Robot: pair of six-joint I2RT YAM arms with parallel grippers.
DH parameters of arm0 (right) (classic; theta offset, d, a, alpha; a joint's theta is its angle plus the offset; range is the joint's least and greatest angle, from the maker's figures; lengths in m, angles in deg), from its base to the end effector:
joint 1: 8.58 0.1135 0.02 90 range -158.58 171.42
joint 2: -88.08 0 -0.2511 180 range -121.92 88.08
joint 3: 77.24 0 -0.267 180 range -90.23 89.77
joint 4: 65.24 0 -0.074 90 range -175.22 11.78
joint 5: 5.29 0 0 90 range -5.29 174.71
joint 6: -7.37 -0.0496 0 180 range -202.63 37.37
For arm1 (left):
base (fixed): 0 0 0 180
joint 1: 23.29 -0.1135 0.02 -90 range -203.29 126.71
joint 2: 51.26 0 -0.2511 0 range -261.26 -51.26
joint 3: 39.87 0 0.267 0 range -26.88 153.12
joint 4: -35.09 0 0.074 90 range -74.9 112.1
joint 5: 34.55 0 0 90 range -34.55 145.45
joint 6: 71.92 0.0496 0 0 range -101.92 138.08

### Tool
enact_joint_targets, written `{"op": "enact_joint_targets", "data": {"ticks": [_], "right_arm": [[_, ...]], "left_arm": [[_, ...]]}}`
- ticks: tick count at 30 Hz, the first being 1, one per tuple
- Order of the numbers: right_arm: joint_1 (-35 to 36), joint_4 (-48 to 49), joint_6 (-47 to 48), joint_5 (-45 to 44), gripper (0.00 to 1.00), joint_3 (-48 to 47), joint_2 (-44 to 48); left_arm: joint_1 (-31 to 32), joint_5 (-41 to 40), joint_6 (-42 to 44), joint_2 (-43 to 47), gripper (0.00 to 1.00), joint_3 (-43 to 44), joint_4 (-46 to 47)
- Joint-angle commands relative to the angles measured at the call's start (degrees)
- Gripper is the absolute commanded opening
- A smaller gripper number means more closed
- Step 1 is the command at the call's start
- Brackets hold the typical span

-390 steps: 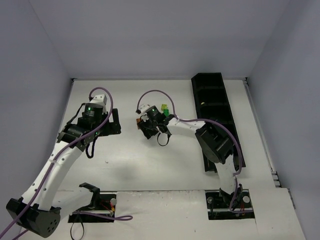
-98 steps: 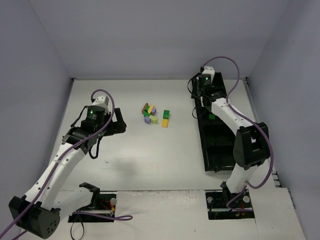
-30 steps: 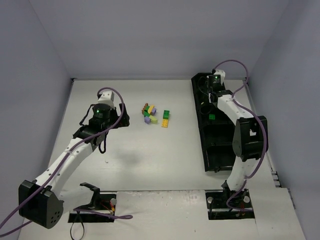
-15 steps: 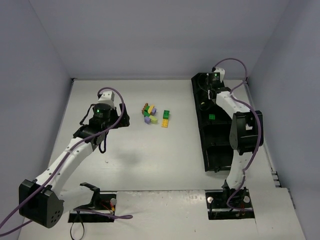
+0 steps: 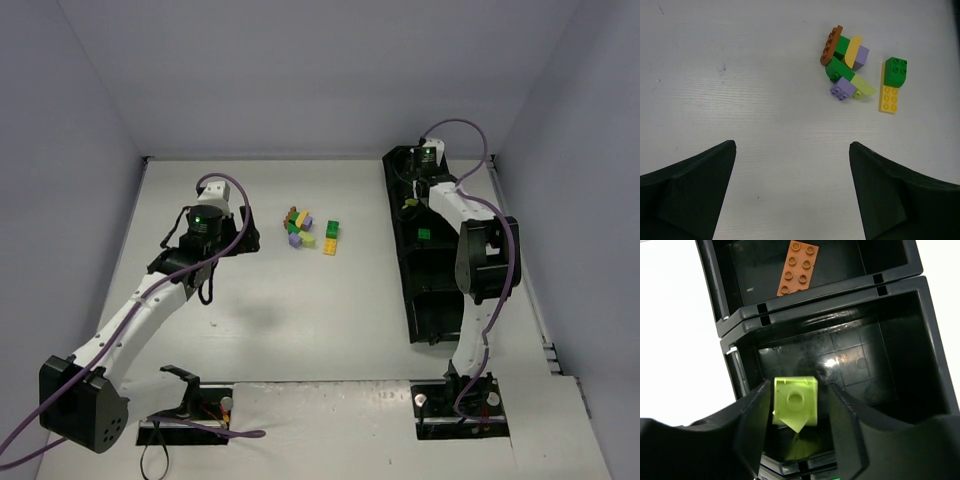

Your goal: Sort the legos into containers by color

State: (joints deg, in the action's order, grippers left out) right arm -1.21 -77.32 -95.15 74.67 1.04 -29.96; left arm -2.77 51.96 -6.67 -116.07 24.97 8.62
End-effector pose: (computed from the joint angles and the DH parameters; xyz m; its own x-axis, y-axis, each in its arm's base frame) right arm 0.4993 0.0559 0.2017 -0.4549 0.1564 -0.8767 0.1274 0.9858 0.1097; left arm 0.2733 -0.0991 0.2859 -0.5038 -0.2576 -0.8245 0.0968 0.9316 -0.3503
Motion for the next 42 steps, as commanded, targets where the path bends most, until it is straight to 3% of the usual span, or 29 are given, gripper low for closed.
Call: {"op": "enact_joint_targets", "data": {"ticks": [1,12,21,25,31,42], "right_arm": [[-0.4,2.3,1.5,0.5,0.48,-2.3,3.4],[1.8,2.0,1.0,6.6,0.49,1.6,11.6],[12.6,2.1,2.9,9.5,0.48,6.5,17.1],[16.4,2.1,4.8,12.9,0.46,7.3,16.4],[18.2,2.6,-2.1,13.0,0.43,9.9,15.1],[22.8,-0.9,-14.0,5.2,0.53,4.4,6.3]], "left_arm": [[0.0,-0.1,-0.2,0.1,0.88,3.9,2.0],[0.1,1.3,-0.4,-1.5,0.88,6.2,-1.2],[0.3,1.6,-3.0,-6.7,0.88,8.9,-2.6],[0.6,1.0,-5.7,-9.2,0.88,10.4,-3.7],[2.9,-1.3,-11.5,-14.9,0.88,14.2,-5.5],[3.9,-2.6,-14.1,-14.2,0.88,13.8,-8.3]]}}
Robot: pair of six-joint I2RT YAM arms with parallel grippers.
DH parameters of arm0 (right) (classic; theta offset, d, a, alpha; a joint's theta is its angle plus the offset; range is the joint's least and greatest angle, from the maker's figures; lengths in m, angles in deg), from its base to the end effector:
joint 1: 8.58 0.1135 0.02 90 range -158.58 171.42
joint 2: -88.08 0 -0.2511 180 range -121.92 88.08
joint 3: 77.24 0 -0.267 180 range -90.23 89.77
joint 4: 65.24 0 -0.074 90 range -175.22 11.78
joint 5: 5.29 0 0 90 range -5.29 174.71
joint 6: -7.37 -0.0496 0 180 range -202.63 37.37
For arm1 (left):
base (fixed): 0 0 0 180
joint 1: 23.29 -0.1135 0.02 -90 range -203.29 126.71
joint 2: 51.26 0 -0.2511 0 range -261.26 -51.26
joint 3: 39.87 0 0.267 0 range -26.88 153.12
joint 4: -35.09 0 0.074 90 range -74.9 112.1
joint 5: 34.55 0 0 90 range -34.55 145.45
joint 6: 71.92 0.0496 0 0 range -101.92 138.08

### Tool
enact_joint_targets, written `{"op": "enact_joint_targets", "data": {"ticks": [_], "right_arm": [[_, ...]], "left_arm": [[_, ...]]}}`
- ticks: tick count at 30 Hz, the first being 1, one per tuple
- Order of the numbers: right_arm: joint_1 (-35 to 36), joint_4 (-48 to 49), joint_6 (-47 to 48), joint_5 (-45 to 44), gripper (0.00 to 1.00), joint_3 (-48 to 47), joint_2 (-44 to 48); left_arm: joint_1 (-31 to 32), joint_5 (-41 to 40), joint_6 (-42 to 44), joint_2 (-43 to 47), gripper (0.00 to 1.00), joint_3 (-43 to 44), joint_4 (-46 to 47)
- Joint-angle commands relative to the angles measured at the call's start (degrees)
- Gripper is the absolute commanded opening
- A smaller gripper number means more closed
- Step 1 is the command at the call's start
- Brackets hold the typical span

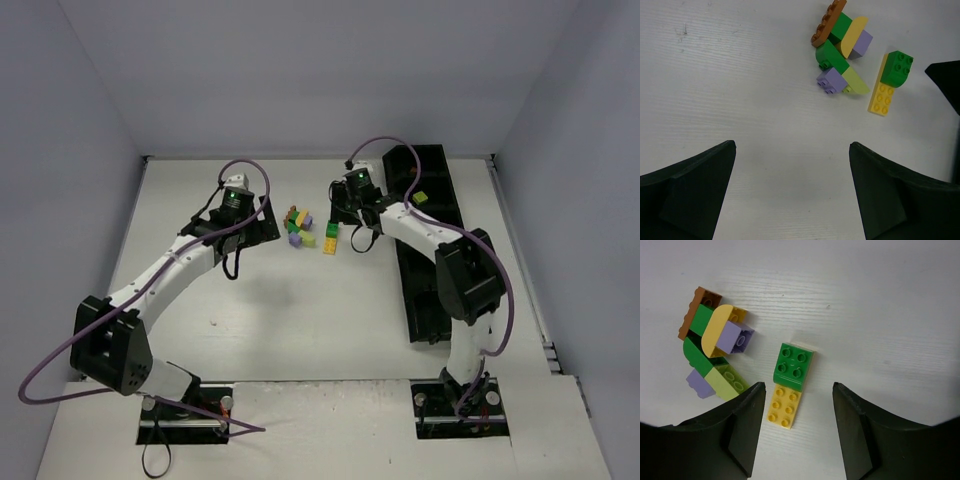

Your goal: Sort the legos into containers by color

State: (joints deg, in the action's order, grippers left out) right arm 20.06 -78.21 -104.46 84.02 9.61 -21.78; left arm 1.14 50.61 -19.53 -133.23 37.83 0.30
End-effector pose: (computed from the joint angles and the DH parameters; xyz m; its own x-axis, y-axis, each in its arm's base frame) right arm 0.4114 0.2240 0.2117 -0.5782 0.1079 -0.8087 -0.2748 0.9076 0.3175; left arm 0.3177 -0.1397 0.2645 -0.6696 -0.3637 -0.6476 -0.0709 0.8992 -0.4318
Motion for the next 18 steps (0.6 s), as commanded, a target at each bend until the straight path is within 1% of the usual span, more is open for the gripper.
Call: {"op": "enact_joint_targets", "data": {"ticks": [1,10,13,16,18], "right_arm": [[2.1,-1.7,-5.2,-5.3,0.53,-5.4,-2.8],[3.1,-6.4,-8.5,-10.1,0.53,-11.8,-9.9],[3.1,-7.8,-8.8,-10.4,0.53,-14.3,-12.7],[3.1,-8.1,-9.0,-10.8,0.50,-14.5,-13.5],[3.1,-8.1,-8.9,-10.9,0.46,-14.5,-14.0]], "left_arm": [[0.0,-1.0,-1.1,3.3,0.88,0.8,0.0],[0.0,-0.9,-0.5,8.6,0.88,-3.4,-2.2],[0.0,-1.0,-0.1,10.0,0.88,-4.4,-3.1],[-0.1,-1.2,0.3,11.0,0.88,-4.8,-3.7],[0.0,-1.2,0.5,11.5,0.88,-5.1,-3.7]]}}
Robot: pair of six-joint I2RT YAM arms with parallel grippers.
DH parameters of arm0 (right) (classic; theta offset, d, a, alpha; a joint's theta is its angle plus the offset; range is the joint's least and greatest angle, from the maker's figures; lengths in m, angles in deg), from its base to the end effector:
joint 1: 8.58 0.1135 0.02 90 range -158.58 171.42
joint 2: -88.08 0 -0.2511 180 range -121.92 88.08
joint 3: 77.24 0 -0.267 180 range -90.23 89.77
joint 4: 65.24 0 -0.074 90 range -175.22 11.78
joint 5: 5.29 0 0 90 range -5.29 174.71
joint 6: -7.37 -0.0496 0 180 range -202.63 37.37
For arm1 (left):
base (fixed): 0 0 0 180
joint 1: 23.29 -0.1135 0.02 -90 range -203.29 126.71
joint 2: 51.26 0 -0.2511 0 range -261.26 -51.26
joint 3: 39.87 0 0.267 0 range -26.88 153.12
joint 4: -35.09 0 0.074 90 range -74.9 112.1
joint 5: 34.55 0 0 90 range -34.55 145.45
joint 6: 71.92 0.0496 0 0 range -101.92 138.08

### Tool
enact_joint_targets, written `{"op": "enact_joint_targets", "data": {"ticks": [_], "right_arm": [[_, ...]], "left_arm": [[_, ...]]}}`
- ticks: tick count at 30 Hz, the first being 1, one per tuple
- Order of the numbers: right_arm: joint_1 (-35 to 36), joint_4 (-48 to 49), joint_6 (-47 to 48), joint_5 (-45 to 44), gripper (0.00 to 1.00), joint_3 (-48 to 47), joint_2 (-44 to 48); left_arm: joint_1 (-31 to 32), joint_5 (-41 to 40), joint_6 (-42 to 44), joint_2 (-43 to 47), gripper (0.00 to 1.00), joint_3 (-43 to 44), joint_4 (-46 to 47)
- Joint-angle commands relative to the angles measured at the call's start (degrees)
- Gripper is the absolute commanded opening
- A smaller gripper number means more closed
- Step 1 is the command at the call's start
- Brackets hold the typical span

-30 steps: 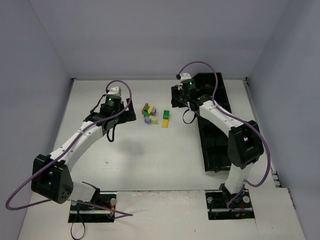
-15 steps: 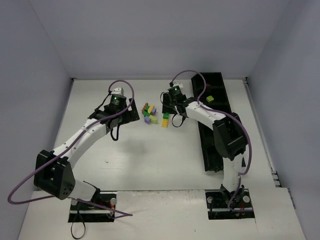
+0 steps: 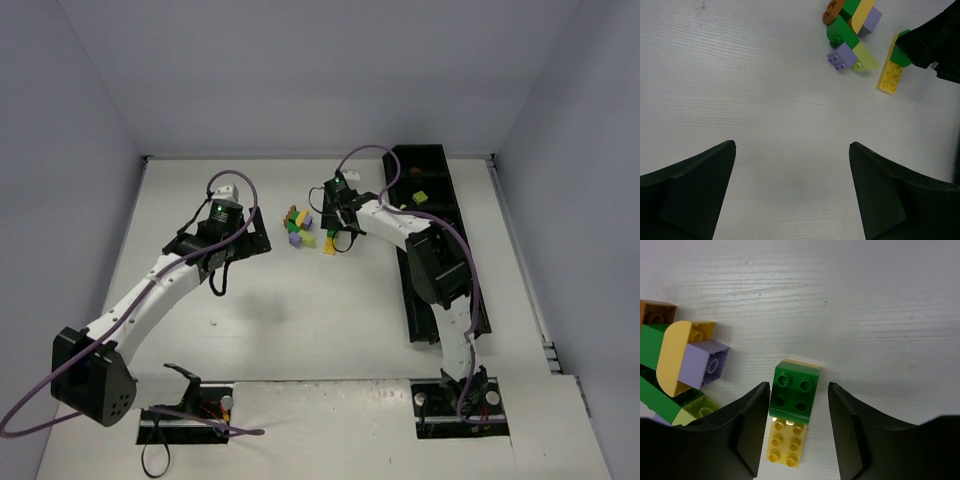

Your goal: Sort the legos into containers by color

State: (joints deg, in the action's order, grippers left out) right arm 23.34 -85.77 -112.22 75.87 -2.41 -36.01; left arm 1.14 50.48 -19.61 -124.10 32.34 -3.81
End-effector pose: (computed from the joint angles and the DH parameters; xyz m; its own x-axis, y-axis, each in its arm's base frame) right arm 0.4355 0.2623 0.1567 -0.6772 0.1530 -0.7197 -0.1004 0.9498 0.2964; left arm 0.2823 -0.1235 0.2719 -0.6733 -0.3631 -0.6441 -0.0764 0.9006 -0.4279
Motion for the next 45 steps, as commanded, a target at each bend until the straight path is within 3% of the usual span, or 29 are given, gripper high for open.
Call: {"op": "enact_joint_targets", "data": {"ticks": [1,4,8,11,18,25,32,37,45], "right_arm": [[-0.2,-0.5,-1.2,-2.4,0.45,-2.5,0.2],[-0.2,-0.5,-1.0,-1.9,0.43,-2.6,0.1],[-0.2,-0.5,-0.5,-2.0,0.13,-2.4,0.5],[-0.2,-0.4,0.9,-1.3,0.00,-2.0,2.4],[-0.6,7.0,7.9,9.2,0.00,5.1,16.6],[-0.5,13.5,9.4,23.3,0.00,10.4,28.2],[0.2,18.6,3.2,26.2,0.00,14.8,35.9],[1.1,20.3,0.1,24.7,0.00,16.5,37.4],[1.3,22.9,-2.4,24.0,0.00,17.3,38.1]], "left_arm": [[0.0,-1.0,0.7,2.5,0.88,0.3,0.4],[0.0,-0.7,0.8,2.9,0.88,-0.1,0.4],[-0.1,0.7,1.3,3.5,0.88,-0.4,0.9],[0.0,2.1,2.9,4.4,0.88,-0.9,1.8],[0.0,13.5,9.6,7.3,0.88,-2.8,9.5],[0.0,23.2,9.2,9.3,0.88,-3.9,16.9],[0.1,24.1,2.4,8.9,0.87,-4.2,28.3],[2.6,22.5,-1.5,7.6,0.76,-3.9,35.3],[7.9,17.4,-1.4,2.7,0.75,-1.4,36.5]]}}
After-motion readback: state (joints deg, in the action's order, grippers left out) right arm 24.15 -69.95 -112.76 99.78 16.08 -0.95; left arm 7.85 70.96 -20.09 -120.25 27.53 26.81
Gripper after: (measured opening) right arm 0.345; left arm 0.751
